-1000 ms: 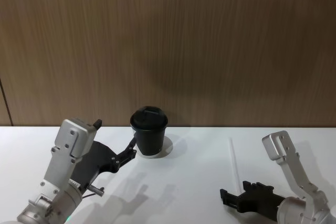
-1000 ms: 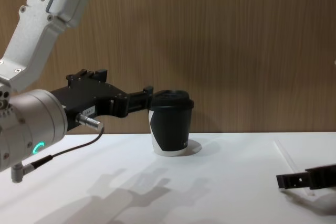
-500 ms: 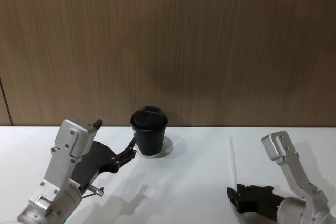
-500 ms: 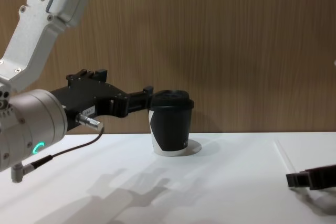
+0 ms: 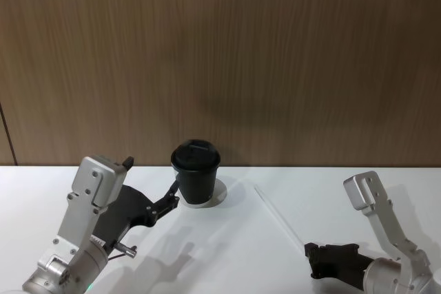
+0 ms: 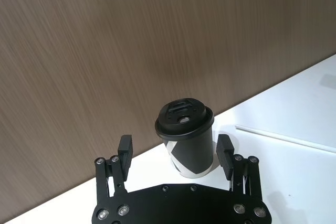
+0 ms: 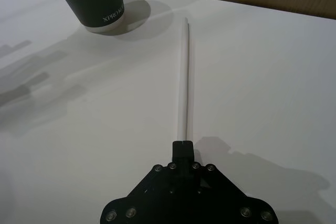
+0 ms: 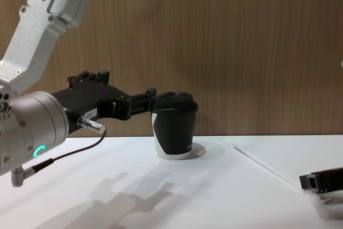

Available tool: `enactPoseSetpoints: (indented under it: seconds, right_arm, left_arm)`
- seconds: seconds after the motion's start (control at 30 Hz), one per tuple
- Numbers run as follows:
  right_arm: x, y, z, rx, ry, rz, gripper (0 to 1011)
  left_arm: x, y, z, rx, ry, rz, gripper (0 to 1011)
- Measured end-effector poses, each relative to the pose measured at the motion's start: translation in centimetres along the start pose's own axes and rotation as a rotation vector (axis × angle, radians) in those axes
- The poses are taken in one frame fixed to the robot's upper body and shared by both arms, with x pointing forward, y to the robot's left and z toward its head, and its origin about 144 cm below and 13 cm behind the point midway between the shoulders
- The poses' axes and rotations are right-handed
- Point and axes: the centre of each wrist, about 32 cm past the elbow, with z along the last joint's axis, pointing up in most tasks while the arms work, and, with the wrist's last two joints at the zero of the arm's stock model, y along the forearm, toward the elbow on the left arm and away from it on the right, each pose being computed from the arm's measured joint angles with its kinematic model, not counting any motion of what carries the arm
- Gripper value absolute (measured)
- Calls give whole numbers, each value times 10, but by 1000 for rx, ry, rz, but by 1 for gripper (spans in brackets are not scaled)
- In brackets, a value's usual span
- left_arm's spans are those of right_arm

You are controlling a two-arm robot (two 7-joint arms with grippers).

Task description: Pick up the straw with one hand, pass it to the other hand, and insert it into the cup.

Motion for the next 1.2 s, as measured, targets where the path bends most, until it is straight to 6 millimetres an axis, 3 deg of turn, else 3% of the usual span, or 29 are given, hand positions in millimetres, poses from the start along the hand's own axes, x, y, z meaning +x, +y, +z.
enactPoseSetpoints:
  seconds: [0.53, 1.2]
  right_arm:
    - [0, -1, -1, 8, 6, -5, 0]
    - [13, -15, -23, 228, 23, -131, 0]
  left_arm:
    - [0, 0, 0, 0, 0, 0, 1002]
    - [0, 0, 0, 0, 0, 0, 1002]
